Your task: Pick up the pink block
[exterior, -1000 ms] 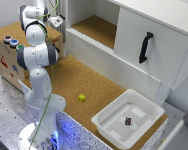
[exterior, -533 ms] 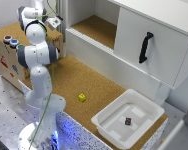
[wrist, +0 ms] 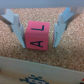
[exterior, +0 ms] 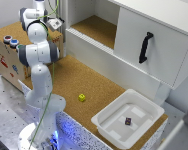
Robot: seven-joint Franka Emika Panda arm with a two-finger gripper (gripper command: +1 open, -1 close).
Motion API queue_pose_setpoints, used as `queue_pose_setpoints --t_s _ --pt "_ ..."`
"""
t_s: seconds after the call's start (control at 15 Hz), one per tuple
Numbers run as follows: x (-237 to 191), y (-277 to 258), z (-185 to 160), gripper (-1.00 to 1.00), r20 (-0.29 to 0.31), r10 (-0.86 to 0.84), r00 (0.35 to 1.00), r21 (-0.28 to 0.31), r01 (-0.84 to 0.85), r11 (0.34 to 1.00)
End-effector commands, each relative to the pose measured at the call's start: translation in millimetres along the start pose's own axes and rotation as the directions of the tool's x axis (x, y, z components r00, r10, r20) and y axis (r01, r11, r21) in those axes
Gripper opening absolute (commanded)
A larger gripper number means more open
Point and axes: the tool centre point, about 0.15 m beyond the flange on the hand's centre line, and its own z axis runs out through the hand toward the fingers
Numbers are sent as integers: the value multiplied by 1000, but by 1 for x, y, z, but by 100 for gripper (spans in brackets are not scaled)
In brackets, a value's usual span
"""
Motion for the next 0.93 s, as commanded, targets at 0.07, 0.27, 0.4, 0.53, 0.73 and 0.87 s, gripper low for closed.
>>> queue_pose_setpoints --t_s 0.07,0.27,0.4,0.53,0.73,0.87 --pt "6 20 -18 -100 122 86 989 86 -97 992" --pt "6 18 -21 -100 130 87 988 81 -98 992" --pt "6 18 -21 -100 130 87 988 81 -98 992" --pt "-6 2 -10 -100 20 84 996 -4 -83 997" --pt "-3 10 -13 -100 21 127 992 8 -127 992" --pt "3 12 -15 -100 8 175 985 31 -175 984"
